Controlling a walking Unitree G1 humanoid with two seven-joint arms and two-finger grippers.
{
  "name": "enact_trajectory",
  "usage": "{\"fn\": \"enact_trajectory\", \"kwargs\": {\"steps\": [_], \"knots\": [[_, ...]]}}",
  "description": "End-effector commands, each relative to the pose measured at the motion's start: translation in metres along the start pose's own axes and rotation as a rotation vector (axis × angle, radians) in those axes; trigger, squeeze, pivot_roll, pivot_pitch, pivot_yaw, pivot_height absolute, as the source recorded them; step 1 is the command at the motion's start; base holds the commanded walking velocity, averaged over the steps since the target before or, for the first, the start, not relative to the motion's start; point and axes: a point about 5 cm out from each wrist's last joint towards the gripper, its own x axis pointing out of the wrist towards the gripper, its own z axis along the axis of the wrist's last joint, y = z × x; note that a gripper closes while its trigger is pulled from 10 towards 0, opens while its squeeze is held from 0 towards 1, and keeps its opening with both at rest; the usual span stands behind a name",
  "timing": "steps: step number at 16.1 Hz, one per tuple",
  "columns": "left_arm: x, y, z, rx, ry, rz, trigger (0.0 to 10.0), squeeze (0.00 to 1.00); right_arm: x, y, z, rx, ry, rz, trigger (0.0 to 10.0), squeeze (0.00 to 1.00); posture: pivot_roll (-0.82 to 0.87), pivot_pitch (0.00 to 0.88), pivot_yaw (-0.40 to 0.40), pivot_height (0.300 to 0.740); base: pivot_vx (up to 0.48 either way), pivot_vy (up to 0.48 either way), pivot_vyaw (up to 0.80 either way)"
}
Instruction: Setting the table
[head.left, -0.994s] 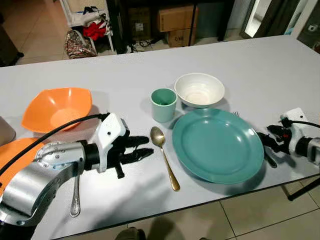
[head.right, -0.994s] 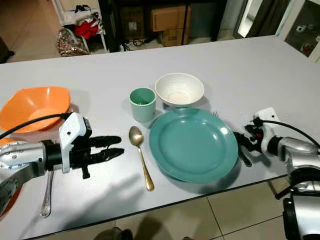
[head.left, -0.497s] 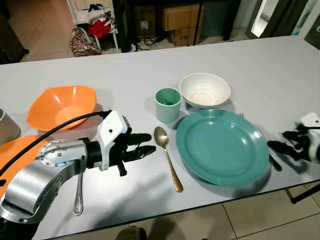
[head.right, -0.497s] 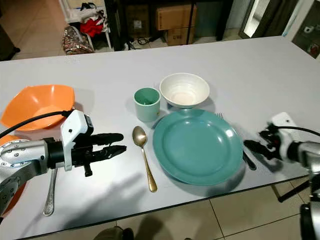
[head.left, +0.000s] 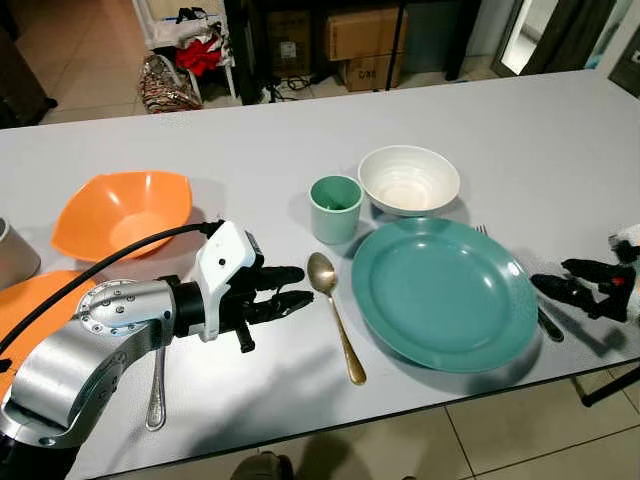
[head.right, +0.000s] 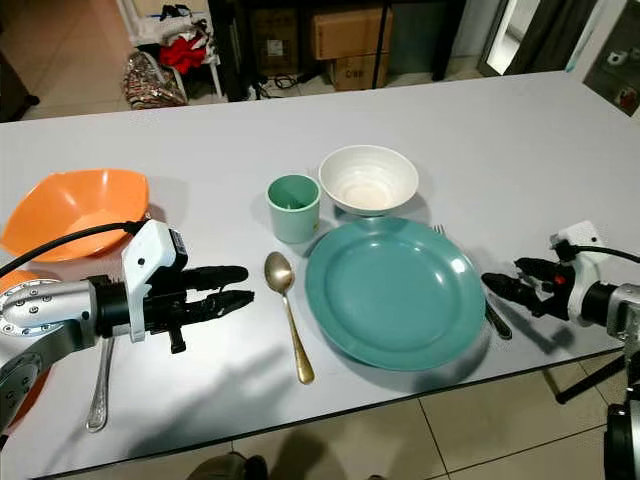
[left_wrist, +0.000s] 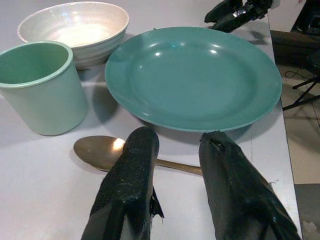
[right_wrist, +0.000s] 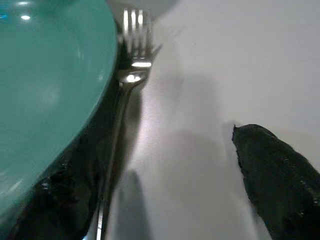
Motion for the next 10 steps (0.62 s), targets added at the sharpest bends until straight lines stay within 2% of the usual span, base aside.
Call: {"fn": "enact_trajectory", "kwargs": {"steps": [1, 4, 5, 9, 10], "knots": [[0.002, -0.001, 0.0, 0.012, 0.002, -0.006, 10.0, 0.0, 0.002, 0.003, -0.001, -0.012, 0.019, 0.034, 10.0, 1.0, 0.06, 0.056, 0.045, 0.74, 0.0, 0.0, 0.0], [0.002, 0.0, 0.0, 0.016, 0.002, -0.008, 10.0, 0.0, 0.009, 0.007, 0.0, -0.057, 0.048, 0.043, 10.0, 1.0, 0.06, 0.052, 0.047, 0.74, 0.0, 0.0, 0.0], [0.002, 0.0, 0.0, 0.017, 0.001, -0.009, 10.0, 0.0, 0.011, 0.008, 0.0, -0.072, 0.057, 0.035, 10.0, 0.0, 0.06, 0.051, 0.042, 0.74, 0.0, 0.0, 0.0], [0.003, 0.0, 0.0, 0.016, 0.0, -0.009, 10.0, 0.0, 0.015, 0.007, 0.001, -0.085, 0.06, -0.013, 10.0, 0.0, 0.06, 0.051, 0.042, 0.74, 0.0, 0.0, 0.0], [0.002, 0.0, 0.001, 0.016, -0.001, -0.008, 10.0, 0.0, 0.016, 0.003, -0.001, -0.088, 0.071, -0.107, 10.0, 0.0, 0.06, 0.054, 0.04, 0.74, 0.0, 0.0, 0.0]]}}
